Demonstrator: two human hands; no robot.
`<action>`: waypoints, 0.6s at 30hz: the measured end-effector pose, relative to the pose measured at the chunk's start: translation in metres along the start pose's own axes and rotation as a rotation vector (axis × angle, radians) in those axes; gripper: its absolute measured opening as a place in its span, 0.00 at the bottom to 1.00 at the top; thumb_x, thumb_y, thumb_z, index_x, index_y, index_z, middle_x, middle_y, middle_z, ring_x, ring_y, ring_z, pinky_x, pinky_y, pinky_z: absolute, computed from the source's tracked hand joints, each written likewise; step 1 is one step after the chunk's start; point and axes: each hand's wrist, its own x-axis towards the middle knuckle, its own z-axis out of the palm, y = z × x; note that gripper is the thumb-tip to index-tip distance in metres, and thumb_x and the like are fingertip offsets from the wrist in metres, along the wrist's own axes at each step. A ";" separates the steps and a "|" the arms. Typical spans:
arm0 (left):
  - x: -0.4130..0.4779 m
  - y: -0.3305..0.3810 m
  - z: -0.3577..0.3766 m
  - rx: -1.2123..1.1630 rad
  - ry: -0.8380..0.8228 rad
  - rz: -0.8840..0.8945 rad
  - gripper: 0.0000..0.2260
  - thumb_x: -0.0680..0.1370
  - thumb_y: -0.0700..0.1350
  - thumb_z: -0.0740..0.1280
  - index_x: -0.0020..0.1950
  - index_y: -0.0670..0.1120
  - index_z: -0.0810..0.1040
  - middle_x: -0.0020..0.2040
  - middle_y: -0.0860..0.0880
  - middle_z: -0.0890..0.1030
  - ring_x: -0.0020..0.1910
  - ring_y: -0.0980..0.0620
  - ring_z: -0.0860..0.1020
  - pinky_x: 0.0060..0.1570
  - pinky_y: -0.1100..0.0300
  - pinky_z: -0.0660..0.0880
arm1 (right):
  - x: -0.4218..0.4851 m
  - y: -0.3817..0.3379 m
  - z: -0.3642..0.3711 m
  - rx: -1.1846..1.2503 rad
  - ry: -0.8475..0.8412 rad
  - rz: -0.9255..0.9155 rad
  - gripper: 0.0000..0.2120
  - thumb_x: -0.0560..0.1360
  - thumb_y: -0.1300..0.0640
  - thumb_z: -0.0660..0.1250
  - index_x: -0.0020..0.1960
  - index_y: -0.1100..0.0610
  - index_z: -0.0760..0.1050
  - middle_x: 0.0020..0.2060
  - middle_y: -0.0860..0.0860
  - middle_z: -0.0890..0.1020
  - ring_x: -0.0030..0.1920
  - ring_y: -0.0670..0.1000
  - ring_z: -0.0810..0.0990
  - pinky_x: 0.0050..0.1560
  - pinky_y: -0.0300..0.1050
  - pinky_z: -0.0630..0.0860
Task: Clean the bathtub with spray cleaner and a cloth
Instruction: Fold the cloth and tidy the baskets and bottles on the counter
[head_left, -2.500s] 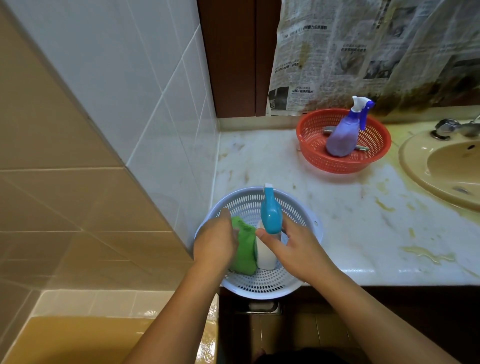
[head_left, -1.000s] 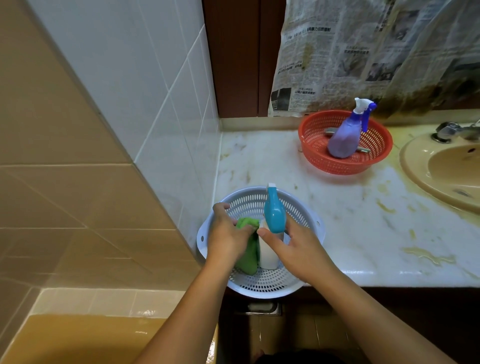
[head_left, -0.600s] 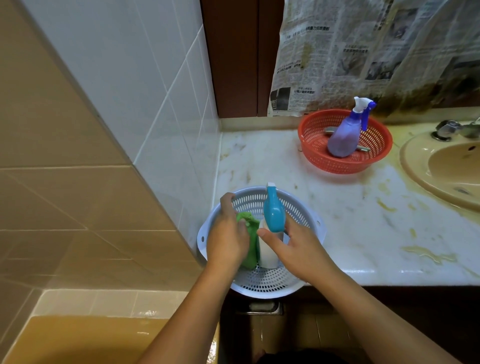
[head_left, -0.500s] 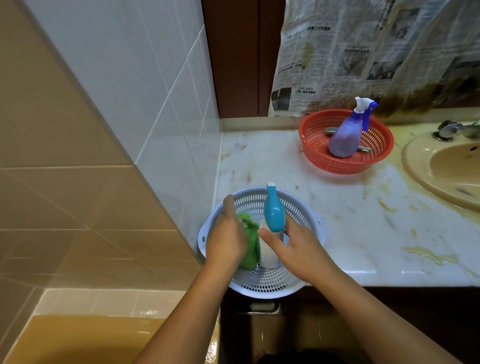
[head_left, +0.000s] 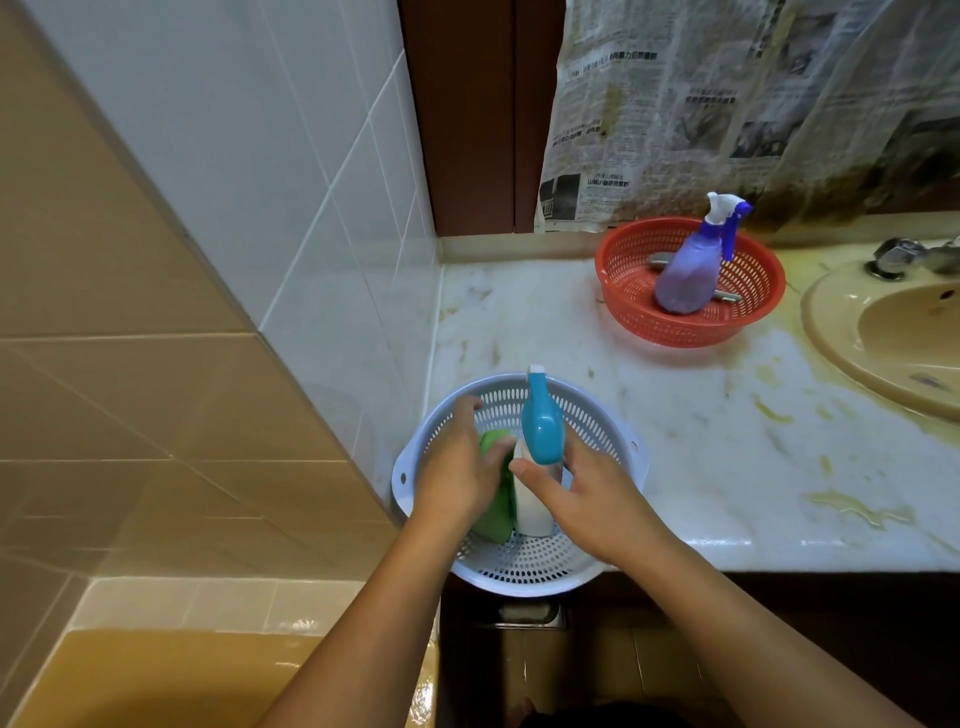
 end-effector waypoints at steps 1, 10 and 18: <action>0.000 -0.001 0.001 -0.014 0.016 -0.001 0.23 0.82 0.50 0.68 0.73 0.54 0.63 0.44 0.53 0.74 0.43 0.53 0.76 0.41 0.55 0.72 | 0.000 0.000 0.000 0.001 0.002 -0.001 0.20 0.80 0.35 0.63 0.70 0.35 0.66 0.54 0.40 0.82 0.55 0.41 0.79 0.58 0.49 0.78; -0.008 -0.008 0.000 -0.042 0.124 0.011 0.26 0.77 0.38 0.70 0.68 0.55 0.63 0.49 0.55 0.75 0.42 0.58 0.77 0.33 0.65 0.66 | -0.001 0.000 -0.001 -0.001 0.003 0.005 0.21 0.80 0.34 0.63 0.70 0.37 0.67 0.53 0.41 0.82 0.54 0.42 0.80 0.58 0.51 0.79; -0.005 -0.007 -0.004 -0.034 0.064 -0.089 0.26 0.78 0.50 0.73 0.70 0.52 0.63 0.46 0.55 0.74 0.41 0.59 0.74 0.35 0.65 0.67 | -0.001 -0.001 -0.001 0.004 -0.005 0.005 0.24 0.80 0.33 0.63 0.74 0.38 0.66 0.57 0.39 0.81 0.57 0.41 0.79 0.60 0.48 0.78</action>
